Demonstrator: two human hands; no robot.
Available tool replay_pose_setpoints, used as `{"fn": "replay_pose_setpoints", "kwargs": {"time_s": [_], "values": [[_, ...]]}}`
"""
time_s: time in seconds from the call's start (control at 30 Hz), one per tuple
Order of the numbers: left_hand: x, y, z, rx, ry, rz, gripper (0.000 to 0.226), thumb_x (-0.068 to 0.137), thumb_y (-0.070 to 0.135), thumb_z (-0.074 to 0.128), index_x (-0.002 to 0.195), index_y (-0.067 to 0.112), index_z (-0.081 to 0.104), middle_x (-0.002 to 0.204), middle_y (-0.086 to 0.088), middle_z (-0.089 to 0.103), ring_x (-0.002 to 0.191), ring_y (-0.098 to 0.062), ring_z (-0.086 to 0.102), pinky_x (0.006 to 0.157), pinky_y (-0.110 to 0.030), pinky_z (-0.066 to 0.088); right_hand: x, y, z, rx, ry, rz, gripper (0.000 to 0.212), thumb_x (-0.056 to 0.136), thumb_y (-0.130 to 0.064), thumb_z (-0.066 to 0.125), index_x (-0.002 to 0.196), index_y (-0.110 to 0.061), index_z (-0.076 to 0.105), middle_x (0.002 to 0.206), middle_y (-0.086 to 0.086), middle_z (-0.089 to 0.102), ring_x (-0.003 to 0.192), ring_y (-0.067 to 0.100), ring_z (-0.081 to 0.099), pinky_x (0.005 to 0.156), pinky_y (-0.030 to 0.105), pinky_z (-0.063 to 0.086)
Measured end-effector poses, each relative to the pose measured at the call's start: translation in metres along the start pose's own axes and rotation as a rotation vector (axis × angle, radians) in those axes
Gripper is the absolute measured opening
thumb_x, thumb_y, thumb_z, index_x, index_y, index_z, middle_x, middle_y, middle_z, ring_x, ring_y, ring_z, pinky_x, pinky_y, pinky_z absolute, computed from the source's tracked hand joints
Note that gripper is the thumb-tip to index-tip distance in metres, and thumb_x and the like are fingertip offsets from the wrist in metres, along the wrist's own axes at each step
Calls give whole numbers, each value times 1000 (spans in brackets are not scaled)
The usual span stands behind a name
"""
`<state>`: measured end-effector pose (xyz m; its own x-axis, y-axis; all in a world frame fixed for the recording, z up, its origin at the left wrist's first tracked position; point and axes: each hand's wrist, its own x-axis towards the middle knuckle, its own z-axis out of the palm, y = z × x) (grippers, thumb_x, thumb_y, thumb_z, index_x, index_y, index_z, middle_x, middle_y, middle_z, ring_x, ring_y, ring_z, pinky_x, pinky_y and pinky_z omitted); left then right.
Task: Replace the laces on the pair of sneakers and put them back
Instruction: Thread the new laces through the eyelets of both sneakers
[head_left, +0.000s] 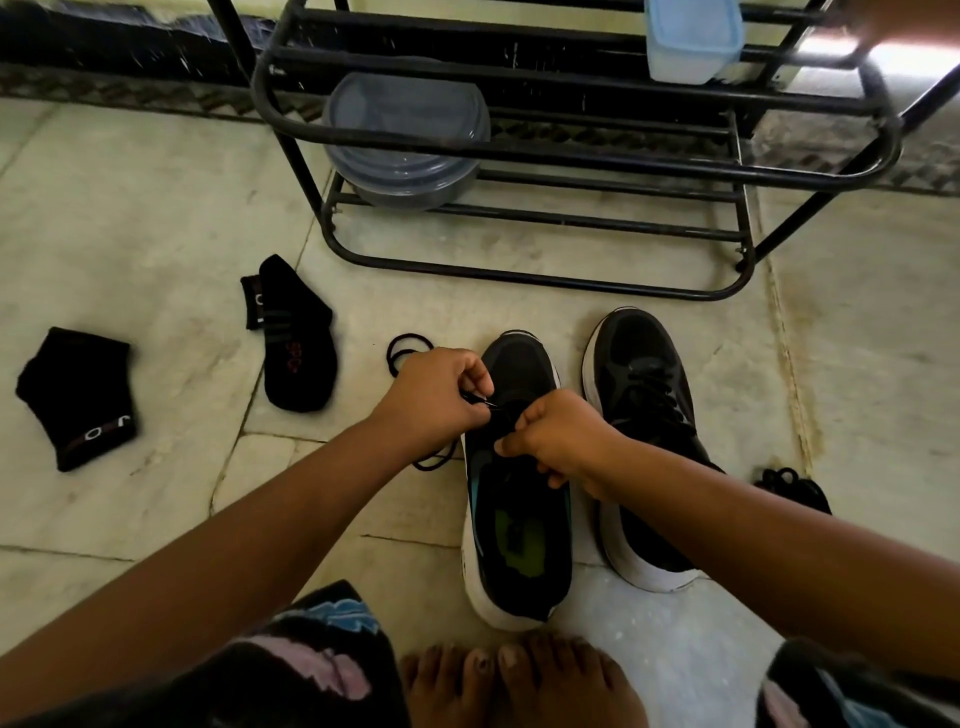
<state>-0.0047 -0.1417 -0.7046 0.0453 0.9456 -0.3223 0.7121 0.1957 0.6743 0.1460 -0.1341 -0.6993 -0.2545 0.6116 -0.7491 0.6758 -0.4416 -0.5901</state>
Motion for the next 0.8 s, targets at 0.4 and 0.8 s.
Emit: {"fn": "replay_pose_setpoints", "kwargs": {"time_s": [0.4,0.8], "values": [[4,4,-1,133,-70,31,15,80,15,62,84,24,72,83,7,71,79,-6,65,76,-24,54,0,2,2,-1,14,-17,14,81,-16,72,81,-6,63,61,6,50,55,19,47,45,23,41],[3,9,3,197,-24,50,16,83,18,60,92,21,73,92,4,72,79,-7,62,72,-21,50,4,4,1,-96,-1,-49,20,84,-21,69,71,-11,58,59,3,50,54,17,50,48,24,44]]}}
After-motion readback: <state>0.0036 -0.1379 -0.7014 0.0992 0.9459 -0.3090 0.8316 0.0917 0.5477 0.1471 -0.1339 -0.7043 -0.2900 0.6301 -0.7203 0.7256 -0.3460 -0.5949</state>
